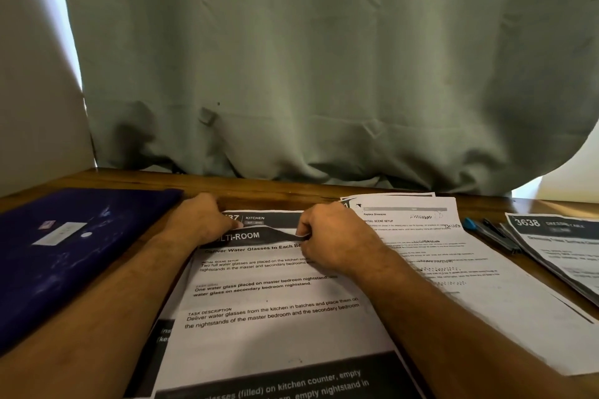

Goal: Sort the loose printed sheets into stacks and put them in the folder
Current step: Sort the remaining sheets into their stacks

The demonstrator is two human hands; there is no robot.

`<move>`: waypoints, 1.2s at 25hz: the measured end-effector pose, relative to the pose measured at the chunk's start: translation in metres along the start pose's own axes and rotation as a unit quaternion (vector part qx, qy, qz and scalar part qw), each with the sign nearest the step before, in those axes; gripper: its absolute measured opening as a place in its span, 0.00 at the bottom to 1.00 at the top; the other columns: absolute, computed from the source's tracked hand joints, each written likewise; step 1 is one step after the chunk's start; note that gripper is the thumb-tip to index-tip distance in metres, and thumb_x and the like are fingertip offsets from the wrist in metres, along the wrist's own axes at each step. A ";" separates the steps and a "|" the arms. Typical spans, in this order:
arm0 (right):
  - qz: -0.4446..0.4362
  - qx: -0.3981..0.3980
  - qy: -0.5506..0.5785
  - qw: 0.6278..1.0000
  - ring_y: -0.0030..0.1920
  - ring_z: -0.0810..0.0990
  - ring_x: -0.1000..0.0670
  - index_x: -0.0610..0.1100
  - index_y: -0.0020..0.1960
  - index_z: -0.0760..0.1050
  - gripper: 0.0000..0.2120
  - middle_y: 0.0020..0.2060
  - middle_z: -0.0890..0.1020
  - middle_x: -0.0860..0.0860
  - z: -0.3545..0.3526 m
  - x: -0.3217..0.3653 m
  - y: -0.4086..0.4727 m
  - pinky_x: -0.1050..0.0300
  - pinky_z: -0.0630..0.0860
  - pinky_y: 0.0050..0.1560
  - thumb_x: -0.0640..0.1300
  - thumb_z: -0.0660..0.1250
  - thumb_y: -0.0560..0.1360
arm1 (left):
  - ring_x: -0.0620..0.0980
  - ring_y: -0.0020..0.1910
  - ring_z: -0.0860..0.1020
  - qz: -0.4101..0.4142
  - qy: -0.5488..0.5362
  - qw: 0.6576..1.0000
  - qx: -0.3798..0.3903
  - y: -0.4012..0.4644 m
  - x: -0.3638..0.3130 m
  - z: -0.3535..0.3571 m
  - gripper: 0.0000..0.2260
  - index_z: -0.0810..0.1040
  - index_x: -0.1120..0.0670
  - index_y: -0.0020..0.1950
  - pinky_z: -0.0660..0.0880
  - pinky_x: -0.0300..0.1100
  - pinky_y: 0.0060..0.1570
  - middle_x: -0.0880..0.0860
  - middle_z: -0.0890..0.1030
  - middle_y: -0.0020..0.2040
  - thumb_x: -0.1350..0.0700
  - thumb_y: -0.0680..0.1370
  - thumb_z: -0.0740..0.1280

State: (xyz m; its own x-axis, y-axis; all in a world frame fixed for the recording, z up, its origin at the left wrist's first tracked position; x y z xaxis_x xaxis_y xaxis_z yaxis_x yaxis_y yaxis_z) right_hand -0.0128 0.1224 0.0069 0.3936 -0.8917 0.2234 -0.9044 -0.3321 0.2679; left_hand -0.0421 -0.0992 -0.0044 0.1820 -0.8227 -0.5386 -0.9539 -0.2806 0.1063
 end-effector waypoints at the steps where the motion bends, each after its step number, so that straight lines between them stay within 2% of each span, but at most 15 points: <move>1: -0.006 0.000 0.002 1.000 0.47 0.76 0.51 0.56 0.55 0.78 0.12 0.45 0.79 0.55 0.000 0.001 0.000 0.54 0.78 0.51 0.44 0.70 0.73 | 0.50 0.47 0.79 0.002 -0.021 1.000 -0.012 0.001 0.000 0.000 0.23 0.76 0.56 0.65 0.76 0.44 0.48 0.54 0.82 0.54 0.50 0.74 0.76; 3: -0.036 -0.009 -0.025 0.999 0.47 0.75 0.50 0.59 0.61 0.74 0.18 0.47 0.78 0.54 -0.002 0.005 -0.001 0.53 0.76 0.49 0.45 0.69 0.74 | 0.52 0.50 0.81 0.005 -0.063 0.997 -0.035 0.003 0.002 -0.002 0.21 0.76 0.56 0.64 0.77 0.45 0.49 0.55 0.82 0.57 0.54 0.74 0.77; 5: -0.088 -0.040 -0.109 0.989 0.47 0.77 0.49 0.59 0.62 0.74 0.16 0.44 0.79 0.53 -0.009 0.011 -0.001 0.54 0.71 0.43 0.49 0.67 0.75 | 0.51 0.45 0.83 0.004 -0.146 0.989 -0.032 0.004 0.003 -0.001 0.11 0.80 0.55 0.56 0.79 0.43 0.43 0.55 0.85 0.49 0.56 0.76 0.75; 7: -0.132 -0.085 -0.172 0.973 0.42 0.76 0.47 0.56 0.59 0.77 0.11 0.42 0.80 0.51 -0.015 0.017 -0.002 0.55 0.67 0.41 0.50 0.66 0.76 | 0.52 0.39 0.85 0.005 -0.257 0.966 -0.039 0.001 0.002 -0.001 0.03 0.82 0.54 0.49 0.81 0.45 0.40 0.56 0.86 0.42 0.56 0.78 0.72; 11: -0.151 -0.099 -0.182 0.967 0.38 0.70 0.49 0.51 0.57 0.76 0.09 0.45 0.82 0.48 -0.011 0.021 -0.005 0.54 0.68 0.41 0.49 0.65 0.78 | 0.57 0.40 0.86 -0.004 -0.399 0.911 -0.101 -0.002 0.002 -0.006 0.03 0.80 0.52 0.51 0.84 0.54 0.45 0.57 0.86 0.44 0.54 0.80 0.69; 15: -0.137 -0.093 -0.140 0.976 0.40 0.70 0.48 0.50 0.62 0.71 0.12 0.49 0.82 0.47 -0.008 0.015 -0.004 0.53 0.70 0.42 0.48 0.63 0.79 | 0.55 0.39 0.86 0.001 -0.432 0.895 -0.114 0.000 0.002 -0.007 0.02 0.78 0.50 0.51 0.84 0.52 0.40 0.56 0.86 0.45 0.53 0.81 0.68; 19: -0.127 -0.108 -0.106 0.980 0.48 0.79 0.45 0.51 0.62 0.70 0.12 0.50 0.82 0.47 -0.007 0.014 -0.002 0.53 0.74 0.47 0.48 0.61 0.80 | 0.54 0.38 0.86 0.010 -0.440 0.891 -0.108 0.002 0.001 -0.006 0.02 0.78 0.50 0.51 0.83 0.49 0.37 0.56 0.85 0.46 0.54 0.80 0.69; 21: -0.113 -0.116 -0.053 0.985 0.48 0.78 0.47 0.53 0.61 0.68 0.11 0.51 0.82 0.48 -0.006 0.014 -0.002 0.54 0.74 0.47 0.49 0.62 0.80 | 0.55 0.40 0.86 0.011 -0.449 0.887 -0.102 0.003 0.001 -0.007 0.08 0.77 0.50 0.55 0.83 0.48 0.35 0.56 0.85 0.49 0.58 0.78 0.72; 23: -0.113 -0.118 0.003 0.987 0.46 0.75 0.50 0.56 0.55 0.64 0.09 0.52 0.82 0.50 -0.004 0.014 -0.001 0.56 0.74 0.45 0.48 0.63 0.80 | 0.55 0.42 0.86 0.008 -0.465 0.879 -0.101 0.002 -0.001 -0.008 0.17 0.75 0.48 0.58 0.82 0.46 0.33 0.54 0.83 0.51 0.62 0.74 0.75; 25: -0.129 -0.109 0.025 0.985 0.48 0.75 0.53 0.56 0.51 0.63 0.08 0.51 0.80 0.52 -0.002 0.015 0.001 0.59 0.75 0.44 0.48 0.63 0.79 | 0.55 0.40 0.86 0.008 -0.492 0.863 -0.115 -0.001 -0.001 -0.011 0.20 0.75 0.48 0.60 0.81 0.45 0.30 0.53 0.83 0.49 0.63 0.72 0.76; 27: -0.140 -0.074 0.029 0.987 0.54 0.76 0.53 0.55 0.55 0.71 0.05 0.54 0.77 0.54 0.002 0.014 0.004 0.59 0.76 0.52 0.50 0.64 0.79 | 0.52 0.37 0.86 0.015 -0.504 0.853 -0.133 -0.002 0.001 -0.013 0.14 0.78 0.50 0.57 0.82 0.46 0.32 0.54 0.86 0.47 0.60 0.74 0.76; 28: -0.138 -0.045 0.032 0.989 0.58 0.75 0.53 0.55 0.59 0.74 0.10 0.58 0.75 0.55 0.006 0.014 0.005 0.58 0.75 0.56 0.52 0.66 0.78 | 0.52 0.36 0.86 0.018 -0.496 0.856 -0.145 -0.003 0.002 -0.015 0.11 0.80 0.50 0.55 0.82 0.47 0.33 0.54 0.86 0.45 0.58 0.75 0.75; 30: -0.127 0.009 0.034 0.991 0.64 0.71 0.52 0.53 0.68 0.72 0.21 0.66 0.70 0.56 0.014 0.012 0.006 0.54 0.72 0.65 0.55 0.67 0.77 | 0.51 0.36 0.86 0.028 -0.473 0.863 -0.175 -0.004 0.004 -0.016 0.06 0.81 0.49 0.52 0.83 0.49 0.37 0.53 0.87 0.43 0.54 0.76 0.74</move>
State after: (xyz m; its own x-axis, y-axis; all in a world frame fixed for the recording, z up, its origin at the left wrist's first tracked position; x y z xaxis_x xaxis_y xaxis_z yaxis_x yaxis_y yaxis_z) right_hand -0.0162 0.1050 -0.0021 0.6184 -0.7562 0.2139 -0.7773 -0.5488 0.3075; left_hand -0.0333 -0.1094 0.0065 -0.2958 -0.1142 -0.9484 -0.7938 -0.5229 0.3105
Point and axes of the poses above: each hand's wrist, its own y-axis towards the middle knuckle, its own z-axis out of the palm, x = y × z, the point moved 3 cm from there along y, towards the middle knuckle
